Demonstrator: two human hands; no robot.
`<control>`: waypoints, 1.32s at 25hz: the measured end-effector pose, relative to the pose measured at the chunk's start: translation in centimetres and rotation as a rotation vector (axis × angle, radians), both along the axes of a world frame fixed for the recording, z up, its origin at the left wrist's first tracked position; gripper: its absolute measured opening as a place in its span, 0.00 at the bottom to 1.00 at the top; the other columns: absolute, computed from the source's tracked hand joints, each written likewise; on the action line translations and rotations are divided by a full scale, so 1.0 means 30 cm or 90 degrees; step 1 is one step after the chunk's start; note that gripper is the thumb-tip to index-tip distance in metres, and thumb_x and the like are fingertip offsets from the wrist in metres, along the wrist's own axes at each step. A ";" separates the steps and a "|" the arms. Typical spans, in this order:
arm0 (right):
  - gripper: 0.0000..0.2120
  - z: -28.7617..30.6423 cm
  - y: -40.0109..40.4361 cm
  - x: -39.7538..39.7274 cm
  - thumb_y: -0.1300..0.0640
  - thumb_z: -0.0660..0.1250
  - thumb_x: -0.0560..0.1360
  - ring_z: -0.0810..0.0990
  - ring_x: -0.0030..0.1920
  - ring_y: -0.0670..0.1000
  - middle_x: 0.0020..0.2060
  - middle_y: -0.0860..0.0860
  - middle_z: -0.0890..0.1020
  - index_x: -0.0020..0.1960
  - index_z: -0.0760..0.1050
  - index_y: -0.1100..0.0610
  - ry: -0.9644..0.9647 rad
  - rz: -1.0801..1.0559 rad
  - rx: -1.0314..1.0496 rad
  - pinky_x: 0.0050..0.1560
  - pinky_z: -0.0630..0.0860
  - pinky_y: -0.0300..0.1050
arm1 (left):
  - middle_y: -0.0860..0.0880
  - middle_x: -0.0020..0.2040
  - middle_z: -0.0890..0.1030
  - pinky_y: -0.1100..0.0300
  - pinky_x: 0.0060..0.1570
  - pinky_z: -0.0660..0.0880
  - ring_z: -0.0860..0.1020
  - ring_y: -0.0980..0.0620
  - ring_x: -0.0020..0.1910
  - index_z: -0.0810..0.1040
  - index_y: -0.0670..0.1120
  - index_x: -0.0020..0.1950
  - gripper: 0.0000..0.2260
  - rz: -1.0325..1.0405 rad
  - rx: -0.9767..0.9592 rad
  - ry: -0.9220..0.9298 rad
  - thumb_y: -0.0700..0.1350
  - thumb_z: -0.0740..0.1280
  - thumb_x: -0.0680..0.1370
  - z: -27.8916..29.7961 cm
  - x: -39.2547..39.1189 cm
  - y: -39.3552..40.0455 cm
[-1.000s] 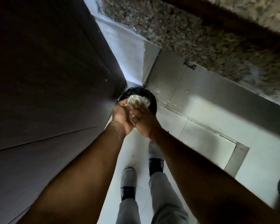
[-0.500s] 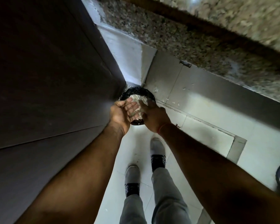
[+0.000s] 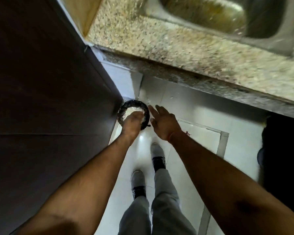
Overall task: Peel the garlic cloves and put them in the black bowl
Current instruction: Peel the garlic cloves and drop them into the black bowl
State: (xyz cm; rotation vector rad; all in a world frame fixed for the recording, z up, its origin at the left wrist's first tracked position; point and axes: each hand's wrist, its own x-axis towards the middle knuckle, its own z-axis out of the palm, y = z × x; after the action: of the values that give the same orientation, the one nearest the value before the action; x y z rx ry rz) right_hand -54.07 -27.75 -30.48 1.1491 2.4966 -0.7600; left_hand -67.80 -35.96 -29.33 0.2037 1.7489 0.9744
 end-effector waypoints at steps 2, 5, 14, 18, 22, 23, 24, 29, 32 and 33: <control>0.30 0.157 -0.053 0.088 0.50 0.56 0.85 0.55 0.81 0.57 0.82 0.55 0.57 0.84 0.50 0.47 0.029 -0.046 0.022 0.74 0.64 0.59 | 0.45 0.61 0.83 0.57 0.66 0.72 0.78 0.44 0.63 0.82 0.47 0.60 0.10 -0.224 0.003 0.189 0.44 0.67 0.80 0.106 0.054 -0.044; 0.28 0.389 -0.154 0.266 0.49 0.55 0.85 0.56 0.81 0.57 0.81 0.54 0.59 0.83 0.52 0.47 0.048 -0.123 0.054 0.75 0.63 0.59 | 0.41 0.67 0.79 0.55 0.70 0.67 0.74 0.42 0.69 0.76 0.40 0.70 0.17 -0.472 0.072 0.362 0.44 0.64 0.82 0.313 0.168 -0.083; 0.27 0.861 -0.464 0.874 0.48 0.54 0.84 0.58 0.80 0.56 0.80 0.54 0.62 0.82 0.56 0.50 0.051 -0.389 0.165 0.75 0.63 0.59 | 0.43 0.75 0.71 0.49 0.73 0.66 0.67 0.43 0.74 0.69 0.44 0.75 0.28 -0.857 0.265 0.496 0.56 0.55 0.79 0.838 0.749 -0.086; 0.28 0.998 -0.559 1.186 0.48 0.55 0.84 0.55 0.81 0.54 0.81 0.52 0.59 0.83 0.54 0.49 0.030 -0.509 0.210 0.76 0.61 0.55 | 0.43 0.75 0.71 0.52 0.73 0.65 0.67 0.43 0.75 0.68 0.44 0.76 0.23 -0.962 0.364 0.518 0.52 0.59 0.83 0.967 1.068 -0.111; 0.29 1.087 -0.687 1.549 0.49 0.56 0.85 0.54 0.81 0.56 0.81 0.53 0.58 0.83 0.53 0.50 0.013 -0.611 0.240 0.79 0.55 0.54 | 0.42 0.76 0.69 0.50 0.74 0.65 0.66 0.42 0.76 0.68 0.45 0.76 0.24 -1.077 0.442 0.528 0.55 0.59 0.83 1.048 1.453 -0.149; 0.29 1.089 -0.720 1.640 0.49 0.56 0.84 0.55 0.81 0.56 0.81 0.53 0.58 0.83 0.54 0.50 0.013 -0.634 0.240 0.79 0.54 0.53 | 0.43 0.76 0.70 0.50 0.74 0.66 0.67 0.42 0.75 0.68 0.46 0.76 0.24 -1.096 0.451 0.522 0.55 0.59 0.82 1.068 1.552 -0.163; 0.29 1.087 -0.752 1.727 0.50 0.56 0.84 0.55 0.81 0.57 0.81 0.54 0.59 0.83 0.55 0.51 0.013 -0.659 0.236 0.79 0.54 0.53 | 0.43 0.74 0.72 0.49 0.73 0.67 0.68 0.42 0.74 0.70 0.47 0.75 0.24 -1.121 0.457 0.518 0.55 0.59 0.81 1.070 1.653 -0.174; 0.30 1.022 -0.886 2.081 0.58 0.63 0.76 0.69 0.73 0.62 0.74 0.58 0.70 0.78 0.66 0.54 0.024 -0.762 0.200 0.72 0.70 0.53 | 0.46 0.55 0.81 0.49 0.59 0.75 0.76 0.42 0.55 0.80 0.51 0.55 0.17 -1.327 0.509 0.508 0.56 0.58 0.74 0.996 2.087 -0.225; 0.28 0.953 -0.960 2.230 0.57 0.64 0.72 0.78 0.63 0.61 0.67 0.57 0.76 0.73 0.72 0.54 0.044 -0.823 0.173 0.65 0.77 0.53 | 0.44 0.48 0.81 0.50 0.51 0.76 0.78 0.40 0.49 0.81 0.48 0.49 0.14 -1.378 0.539 0.485 0.54 0.61 0.74 0.949 2.251 -0.284; 0.27 0.926 -0.982 2.272 0.57 0.64 0.71 0.79 0.62 0.60 0.64 0.56 0.77 0.71 0.74 0.53 0.039 -0.838 0.154 0.64 0.78 0.52 | 0.44 0.49 0.82 0.50 0.52 0.76 0.79 0.40 0.50 0.81 0.48 0.51 0.12 -1.400 0.546 0.475 0.53 0.64 0.74 0.951 2.291 -0.308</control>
State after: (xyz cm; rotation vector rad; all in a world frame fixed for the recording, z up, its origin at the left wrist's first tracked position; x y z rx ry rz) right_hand 14.10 -57.20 -2.70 2.8877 1.5968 -0.7107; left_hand 0.94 -45.21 -0.81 2.5083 0.5009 -0.2658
